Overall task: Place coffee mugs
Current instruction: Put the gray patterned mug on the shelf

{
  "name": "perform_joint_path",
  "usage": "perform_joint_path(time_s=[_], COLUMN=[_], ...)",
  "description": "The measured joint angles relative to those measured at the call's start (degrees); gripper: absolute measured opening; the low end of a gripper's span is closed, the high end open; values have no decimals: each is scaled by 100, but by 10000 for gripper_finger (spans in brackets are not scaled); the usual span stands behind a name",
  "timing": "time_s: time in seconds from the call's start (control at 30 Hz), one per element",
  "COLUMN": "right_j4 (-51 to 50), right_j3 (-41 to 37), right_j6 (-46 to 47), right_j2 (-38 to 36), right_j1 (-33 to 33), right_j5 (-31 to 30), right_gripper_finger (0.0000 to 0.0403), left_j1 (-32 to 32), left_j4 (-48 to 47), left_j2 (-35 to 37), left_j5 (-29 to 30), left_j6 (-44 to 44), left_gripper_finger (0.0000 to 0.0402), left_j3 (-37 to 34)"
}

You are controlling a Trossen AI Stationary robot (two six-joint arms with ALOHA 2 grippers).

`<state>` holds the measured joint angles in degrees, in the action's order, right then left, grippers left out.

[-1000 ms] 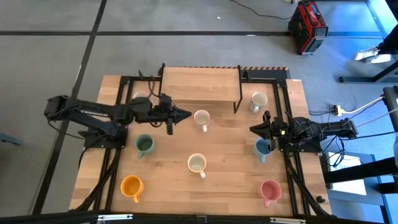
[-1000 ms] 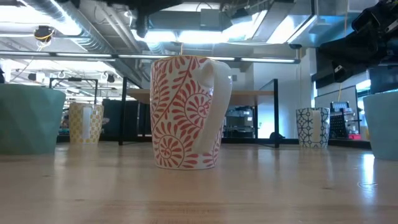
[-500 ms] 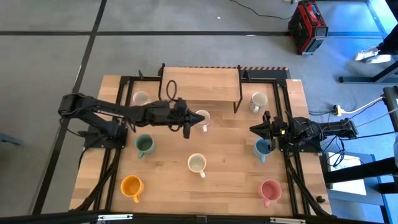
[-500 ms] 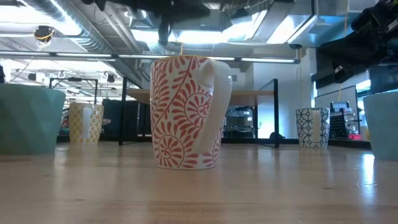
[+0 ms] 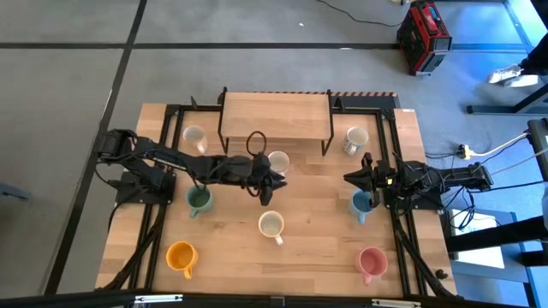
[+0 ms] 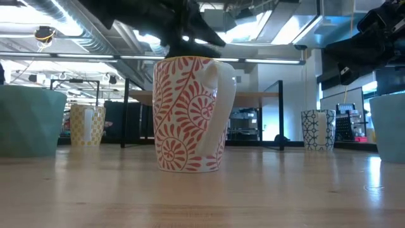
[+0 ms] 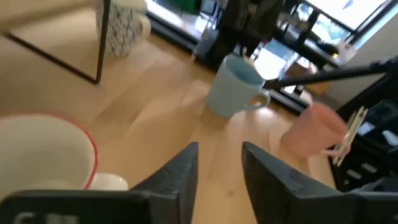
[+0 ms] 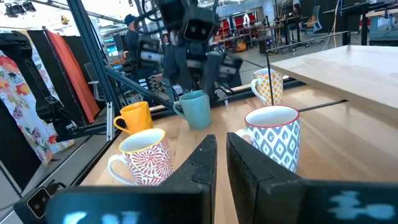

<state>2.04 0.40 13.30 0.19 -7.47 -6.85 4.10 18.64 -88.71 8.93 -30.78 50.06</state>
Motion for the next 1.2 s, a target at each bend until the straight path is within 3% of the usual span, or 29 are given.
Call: perform_joint_path(time_s=[0.4, 0.6, 1.07, 1.2], right_j4=[-2, -4, -4, -4], right_j3=[0, 0, 0, 0], right_j6=[-4, -7, -9, -11], right_j2=[2, 4, 4, 4], right_j1=[0, 0, -2, -2], right_j5=[0, 0, 0, 0], right_gripper_finger=[28, 28, 28, 28], left_j1=[37, 65, 79, 67], left_j4=[-129, -494, -413, -38], left_j2=[-755, -928, -1158, -1413], left_j5=[126, 673, 1257, 1117], left_j6=[79, -199, -39, 19], left_gripper_finger=[135, 135, 135, 135], left_j3=[0, -2, -15, -13])
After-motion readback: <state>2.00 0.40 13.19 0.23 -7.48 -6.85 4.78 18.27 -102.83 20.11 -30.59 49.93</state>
